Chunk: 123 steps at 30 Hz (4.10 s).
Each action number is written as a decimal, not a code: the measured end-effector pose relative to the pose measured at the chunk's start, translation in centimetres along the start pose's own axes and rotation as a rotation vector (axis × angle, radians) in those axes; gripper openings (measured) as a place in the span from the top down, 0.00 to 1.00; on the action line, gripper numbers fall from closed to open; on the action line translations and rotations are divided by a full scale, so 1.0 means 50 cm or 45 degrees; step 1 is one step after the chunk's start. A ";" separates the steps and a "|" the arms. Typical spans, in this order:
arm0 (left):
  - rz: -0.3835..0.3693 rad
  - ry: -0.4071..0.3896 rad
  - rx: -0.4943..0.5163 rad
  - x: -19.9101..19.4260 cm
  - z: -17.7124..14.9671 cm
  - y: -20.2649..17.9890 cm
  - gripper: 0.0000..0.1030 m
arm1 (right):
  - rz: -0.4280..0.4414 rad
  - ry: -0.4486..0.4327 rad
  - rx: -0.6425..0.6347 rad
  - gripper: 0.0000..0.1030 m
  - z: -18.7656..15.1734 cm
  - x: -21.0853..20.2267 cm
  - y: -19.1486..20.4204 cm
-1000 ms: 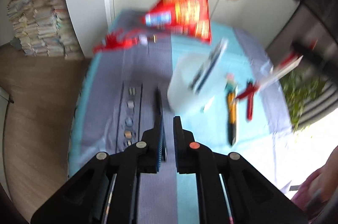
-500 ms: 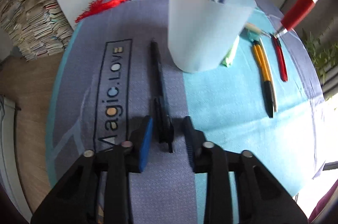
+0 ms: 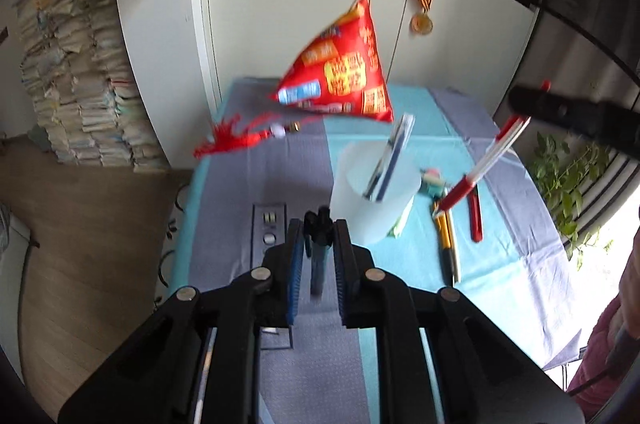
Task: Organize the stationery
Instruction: 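Lower the black pen into the cup with the left tool while the right tool lowers the red-grip pen, then open both tools to release the pens inside the frosted cup, then move the left tool to the yellow pen and grasp it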
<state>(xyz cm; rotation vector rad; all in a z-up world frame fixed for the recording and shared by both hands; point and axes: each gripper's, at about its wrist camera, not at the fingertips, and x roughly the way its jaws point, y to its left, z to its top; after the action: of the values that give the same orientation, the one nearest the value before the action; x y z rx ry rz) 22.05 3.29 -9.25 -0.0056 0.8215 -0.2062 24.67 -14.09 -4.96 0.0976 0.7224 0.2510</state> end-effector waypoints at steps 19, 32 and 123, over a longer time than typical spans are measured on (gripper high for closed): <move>-0.047 -0.228 0.064 -0.084 0.132 -0.042 0.88 | -0.012 -0.053 -0.020 0.86 0.026 0.003 0.021; -0.088 -0.065 0.080 0.043 0.143 -0.062 0.88 | -0.032 -0.064 0.005 0.86 0.036 0.011 0.004; -0.150 0.361 0.375 0.261 -0.095 -0.267 0.64 | -0.117 0.336 0.478 0.60 -0.189 0.107 -0.330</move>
<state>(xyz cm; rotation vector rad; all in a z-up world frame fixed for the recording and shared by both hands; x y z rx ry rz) 24.83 -11.84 -20.84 0.2573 1.0674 -0.4453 25.42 -28.61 -18.32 0.3926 1.0289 0.0371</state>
